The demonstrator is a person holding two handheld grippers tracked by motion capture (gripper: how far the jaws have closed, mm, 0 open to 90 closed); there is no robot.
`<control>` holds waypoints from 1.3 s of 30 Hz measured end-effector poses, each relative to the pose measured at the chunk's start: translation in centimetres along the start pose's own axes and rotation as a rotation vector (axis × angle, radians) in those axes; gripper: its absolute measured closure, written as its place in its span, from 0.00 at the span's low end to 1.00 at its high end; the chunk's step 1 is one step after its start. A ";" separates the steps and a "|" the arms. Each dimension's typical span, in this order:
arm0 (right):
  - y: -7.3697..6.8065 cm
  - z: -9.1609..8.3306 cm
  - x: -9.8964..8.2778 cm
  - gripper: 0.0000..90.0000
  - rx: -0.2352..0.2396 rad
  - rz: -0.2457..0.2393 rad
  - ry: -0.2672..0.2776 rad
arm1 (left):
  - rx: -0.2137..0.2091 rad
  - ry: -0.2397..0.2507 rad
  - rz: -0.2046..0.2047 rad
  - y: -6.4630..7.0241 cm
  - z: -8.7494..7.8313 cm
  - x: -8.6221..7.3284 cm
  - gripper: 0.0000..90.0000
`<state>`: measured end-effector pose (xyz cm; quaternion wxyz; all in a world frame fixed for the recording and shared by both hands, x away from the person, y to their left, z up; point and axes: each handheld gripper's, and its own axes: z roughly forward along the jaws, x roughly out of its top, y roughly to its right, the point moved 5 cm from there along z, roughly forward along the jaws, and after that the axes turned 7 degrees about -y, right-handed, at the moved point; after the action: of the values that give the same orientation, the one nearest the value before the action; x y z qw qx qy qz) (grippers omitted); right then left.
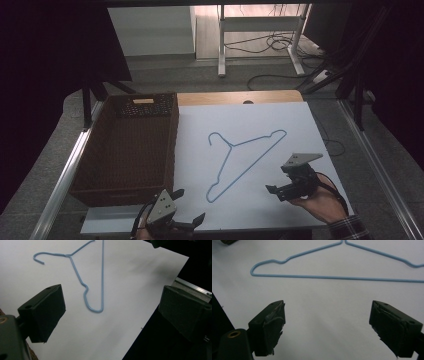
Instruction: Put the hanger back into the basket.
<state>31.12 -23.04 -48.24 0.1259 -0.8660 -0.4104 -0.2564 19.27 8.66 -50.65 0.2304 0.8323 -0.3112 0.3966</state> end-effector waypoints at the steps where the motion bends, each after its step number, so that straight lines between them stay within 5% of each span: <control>1: 0.1 0.1 0.4 0.16 -0.005 -0.014 -0.004 | -0.001 0.001 -0.001 0.0 0.0 0.0 0.08; 10: 0.9 0.7 1.7 0.23 -0.042 -0.083 -0.050 | 0.002 -0.005 0.001 0.0 0.1 0.0 0.08; 15: 1.8 1.5 2.7 0.31 -0.041 -0.156 -0.092 | 0.003 -0.006 -0.001 -0.1 0.1 0.0 0.08; 39: 3.4 4.6 6.7 0.55 -0.026 -0.341 -0.244 | 0.002 -0.008 -0.006 -0.1 0.1 0.0 0.08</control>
<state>38.89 -18.89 -48.40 0.0190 -0.8103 -0.5598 -0.1726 19.38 8.73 -50.73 0.2293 0.8350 -0.3094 0.3930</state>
